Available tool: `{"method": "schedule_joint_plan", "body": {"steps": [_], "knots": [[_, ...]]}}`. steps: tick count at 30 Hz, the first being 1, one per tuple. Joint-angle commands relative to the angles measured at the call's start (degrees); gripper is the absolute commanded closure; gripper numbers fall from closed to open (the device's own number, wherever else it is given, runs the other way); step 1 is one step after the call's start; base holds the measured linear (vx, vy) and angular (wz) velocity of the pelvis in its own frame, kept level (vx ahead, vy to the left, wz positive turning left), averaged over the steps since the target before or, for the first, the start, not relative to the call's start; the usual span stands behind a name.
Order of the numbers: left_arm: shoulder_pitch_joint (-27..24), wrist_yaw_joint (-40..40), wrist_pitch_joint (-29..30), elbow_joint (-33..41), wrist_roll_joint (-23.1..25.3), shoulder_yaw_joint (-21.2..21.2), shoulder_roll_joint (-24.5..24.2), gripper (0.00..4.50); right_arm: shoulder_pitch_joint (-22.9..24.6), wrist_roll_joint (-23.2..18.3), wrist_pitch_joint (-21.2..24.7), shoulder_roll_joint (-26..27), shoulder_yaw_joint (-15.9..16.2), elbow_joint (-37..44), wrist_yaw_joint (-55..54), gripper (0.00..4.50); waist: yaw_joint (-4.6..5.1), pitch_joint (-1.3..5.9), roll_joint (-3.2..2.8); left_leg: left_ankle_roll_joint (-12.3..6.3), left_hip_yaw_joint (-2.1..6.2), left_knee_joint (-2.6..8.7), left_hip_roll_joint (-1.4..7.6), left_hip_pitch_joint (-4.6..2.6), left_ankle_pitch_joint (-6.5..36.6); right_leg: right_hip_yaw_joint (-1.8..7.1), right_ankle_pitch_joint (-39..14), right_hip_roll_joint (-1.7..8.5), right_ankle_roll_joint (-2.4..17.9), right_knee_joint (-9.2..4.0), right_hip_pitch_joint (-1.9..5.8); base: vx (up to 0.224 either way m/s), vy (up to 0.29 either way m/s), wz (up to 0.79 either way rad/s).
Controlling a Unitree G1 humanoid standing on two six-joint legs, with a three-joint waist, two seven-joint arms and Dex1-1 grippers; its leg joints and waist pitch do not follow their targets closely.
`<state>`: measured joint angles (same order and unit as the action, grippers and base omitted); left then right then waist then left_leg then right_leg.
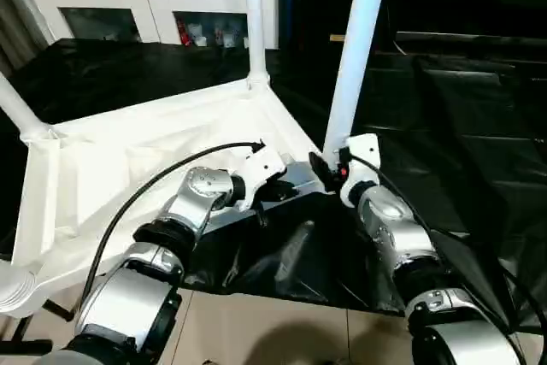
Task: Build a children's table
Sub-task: Rotate leg to tighten
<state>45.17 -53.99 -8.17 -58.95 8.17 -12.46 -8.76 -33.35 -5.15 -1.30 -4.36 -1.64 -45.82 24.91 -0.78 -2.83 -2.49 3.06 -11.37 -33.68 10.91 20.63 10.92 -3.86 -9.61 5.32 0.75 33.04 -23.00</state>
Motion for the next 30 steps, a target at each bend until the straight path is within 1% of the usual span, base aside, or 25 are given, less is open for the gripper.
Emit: {"method": "schedule_joint_plan", "body": {"steps": [1,2,3,4,5,6,7,9,10,11,12,13,14,15,16,17,18,19,20,21,22,24,25,26,30], "knots": [[-0.13,-2.72,-2.33,1.98,0.90,-2.98,1.44,4.50,0.30,-1.02,0.67,1.66,3.36,-0.07,5.53,0.78,-0.13,3.42,0.49,-3.16,1.27,4.56,2.11,-0.39,18.15,2.14,-19.94,3.21,11.56,-4.50,2.25,0.000,0.000,0.00],[-0.27,-3.55,-2.62,2.04,0.92,-2.99,0.92,4.50,0.47,-1.25,0.63,0.69,3.70,0.30,7.31,0.78,-0.11,3.45,0.85,-3.39,1.17,4.52,2.11,-0.33,17.33,2.16,-18.68,3.15,12.01,-4.41,2.26,0.000,0.000,0.00],[-0.35,-4.76,-3.07,1.96,0.92,-3.07,-0.06,4.50,0.82,-1.52,0.92,-1.05,4.34,1.00,10.87,0.70,-0.49,3.66,0.64,-4.14,1.00,4.26,2.18,-0.47,15.45,2.15,-15.30,3.15,13.44,-3.94,2.39,0.000,0.000,0.00],[-0.40,-5.62,-3.40,1.89,0.92,-3.14,-0.77,4.50,1.08,-1.70,1.16,-2.31,4.79,1.53,13.49,0.56,-0.59,3.69,0.63,-4.51,0.89,4.17,2.15,-0.36,14.73,2.10,-14.37,3.10,13.70,-3.83,2.50,0.052,-0.010,0.06],[-0.51,-9.17,-4.49,1.95,0.10,-3.03,-2.21,4.50,1.76,-1.20,0.65,-5.26,6.17,2.66,19.28,0.38,-0.82,3.74,0.63,-4.91,0.84,4.05,2.18,-0.29,13.85,2.07,-13.27,3.11,13.98,-3.70,2.65,0.000,0.000,0.00],[-0.49,-10.24,-4.72,1.98,-0.17,-2.93,-2.66,4.50,1.89,-1.16,0.75,-6.12,6.52,2.96,21.06,0.38,-1.38,3.88,0.58,-5.70,0.63,3.83,2.29,-0.28,12.10,2.01,-10.67,2.95,14.55,-3.35,2.68,0.000,0.000,0.00],[-0.49,-10.24,-4.72,1.98,-0.17,-2.93,-2.66,4.50,1.89,-1.16,0.75,-6.12,6.52,2.96,21.06,0.38,-1.57,3.94,0.58,-6.07,0.55,3.73,2.35,-0.31,11.34,2.05,-9.13,2.95,14.94,-3.13,2.62,0.000,0.000,0.00],[-0.46,-10.85,-4.91,1.94,-0.28,-2.83,-2.93,4.50,1.95,-1.08,0.83,-6.59,6.60,3.08,22.27,0.38,-1.89,4.27,0.48,-7.04,0.65,3.54,2.51,0.02,7.88,1.95,-4.04,3.11,16.37,-2.21,2.93,0.000,0.000,0.00],[-0.27,-13.30,-5.38,1.86,-1.21,-2.21,-3.80,4.50,2.76,-2.04,1.89,-9.05,7.83,5.08,29.51,0.38,-2.02,4.22,0.59,-7.43,0.58,3.42,2.37,0.01,8.03,1.85,-3.29,2.97,16.77,-2.14,2.95,0.000,0.000,0.00],[-0.13,-15.14,-5.40,1.70,-2.06,-1.65,-4.26,4.50,3.24,-2.41,2.45,-10.79,8.84,6.20,34.34,0.38,-2.12,4.27,0.82,-7.73,0.59,3.40,2.39,0.04,7.91,1.84,-3.03,2.99,16.81,-2.10,3.13,0.000,0.000,0.00],[-0.07,-16.34,-5.33,1.62,-2.58,-1.33,-4.56,4.50,3.48,-2.64,2.95,-11.87,9.46,6.77,37.27,0.38,-2.35,4.22,0.67,-8.35,0.57,3.35,2.51,0.04,7.78,1.88,-2.60,3.07,17.00,-2.00,3.04,0.000,0.000,0.00],[0.04,-17.89,-5.51,1.39,-3.11,-1.06,-5.07,4.50,3.65,-2.95,3.76,-13.39,10.29,7.30,41.33,0.38,-2.49,4.22,0.84,-8.33,0.59,3.35,2.51,-0.01,7.68,1.81,-2.74,2.97,16.95,-2.03,3.13,0.000,0.000,0.00],[0.10,-18.59,-5.87,1.24,-3.20,-1.11,-5.34,4.50,3.56,-3.05,4.00,-13.97,10.57,7.28,42.78,0.38,-2.77,4.17,0.89,-8.49,0.49,3.30,2.60,-0.15,8.09,1.92,-3.52,3.12,17.11,-2.10,2.94,0.000,0.000,0.00],[0.10,-18.59,-5.87,1.24,-3.20,-1.11,-5.34,4.50,3.56,-3.05,4.00,-13.97,10.57,7.28,42.78,0.54,-2.77,4.17,0.89,-8.49,0.49,3.30,2.60,-0.15,8.09,1.92,-3.52,3.12,17.11,-2.10,2.94,0.000,0.000,0.00],[0.09,-19.51,-5.78,1.17,-3.42,-1.10,-5.53,4.50,3.43,-3.11,4.18,-14.33,10.77,7.17,43.78,0.54,-2.94,4.03,0.82,-7.65,0.56,3.46,2.70,-0.18,8.85,1.95,-5.62,3.31,16.83,-2.31,2.88,0.000,0.000,0.00],[0.13,-20.59,-5.97,1.02,-3.67,-1.22,-5.86,4.50,3.26,-3.37,4.52,-14.94,11.25,7.21,45.29,0.54,-2.91,3.97,0.98,-7.34,0.55,3.51,2.64,-0.17,9.21,1.94,-6.54,3.25,16.66,-2.43,2.89,0.000,0.000,0.00],[0.20,-22.39,-6.25,0.78,-4.00,-1.40,-6.34,4.50,2.97,-3.36,4.69,-15.74,12.06,7.17,47.23,0.68,-2.95,3.89,0.99,-6.80,0.54,3.56,2.63,-0.24,10.11,1.98,-8.30,3.29,16.35,-2.60,2.79,0.000,0.000,0.00],[0.23,-23.04,-6.30,0.71,-4.11,-1.44,-6.48,4.50,2.87,-3.24,4.63,-15.97,12.34,7.13,47.71,0.68,-3.00,3.88,0.98,-6.53,0.56,3.59,2.63,-0.30,10.47,1.97,-9.10,3.32,16.19,-2.69,2.80,0.000,0.000,0.00],[0.34,-23.49,-6.65,0.59,-3.97,-1.55,-6.73,4.50,2.65,-3.00,4.28,-16.07,12.44,6.90,48.18,0.82,-3.03,3.80,0.93,-5.80,0.58,3.70,2.69,-0.34,11.24,2.03,-10.62,3.33,15.77,-2.81,2.73,0.000,0.000,0.00],[0.42,-23.74,-6.91,0.50,-3.84,-1.63,-6.89,4.50,2.51,-2.85,4.04,-16.11,12.46,6.75,48.48,0.88,-3.04,3.80,0.94,-5.61,0.60,3.73,2.70,-0.37,11.37,2.04,-10.87,3.33,15.65,-2.85,2.71,0.000,0.000,0.00],[0.53,-24.34,-6.89,0.43,-3.89,-1.63,-7.13,4.50,2.19,-3.04,4.43,-16.07,12.32,6.60,49.09,0.96,-3.04,3.81,1.04,-5.44,0.59,3.73,2.71,-0.38,11.37,2.05,-10.88,3.33,15.58,-2.83,2.70,0.000,0.000,0.00],[0.71,-25.03,-6.98,0.31,-3.93,-1.64,-7.53,4.50,1.69,-3.24,4.68,-15.99,12.19,6.38,49.68,1.13,-3.04,3.88,1.03,-5.26,0.63,3.73,2.68,-0.31,10.91,2.05,-10.68,3.34,15.53,-2.70,2.77,0.000,0.000,0.00],[0.80,-25.45,-7.01,0.20,-4.01,-1.58,-7.71,4.50,1.50,-3.41,5.09,-16.04,12.19,6.42,50.33,1.13,-3.04,3.87,1.04,-5.33,0.63,3.72,2.66,-0.28,10.66,2.05,-10.40,3.32,15.58,-2.69,2.77,0.000,0.000,0.00],[0.89,-25.85,-7.13,0.02,-3.98,-1.56,-7.93,4.50,1.37,-3.48,5.41,-16.13,12.29,6.48,51.08,1.28,-3.05,3.95,1.01,-5.65,0.63,3.64,2.62,-0.23,9.84,2.03,-9.30,3.29,15.76,-2.54,2.83,0.000,0.000,0.00],[1.02,-26.32,-7.52,-0.31,-3.80,-1.40,-8.34,4.50,1.13,-3.43,4.98,-15.90,12.46,6.13,51.36,1.54,-3.11,4.03,0.98,-6.02,0.65,3.56,2.63,-0.17,8.91,1.98,-7.91,3.32,16.07,-2.38,2.85,0.000,0.000,0.00]]}}
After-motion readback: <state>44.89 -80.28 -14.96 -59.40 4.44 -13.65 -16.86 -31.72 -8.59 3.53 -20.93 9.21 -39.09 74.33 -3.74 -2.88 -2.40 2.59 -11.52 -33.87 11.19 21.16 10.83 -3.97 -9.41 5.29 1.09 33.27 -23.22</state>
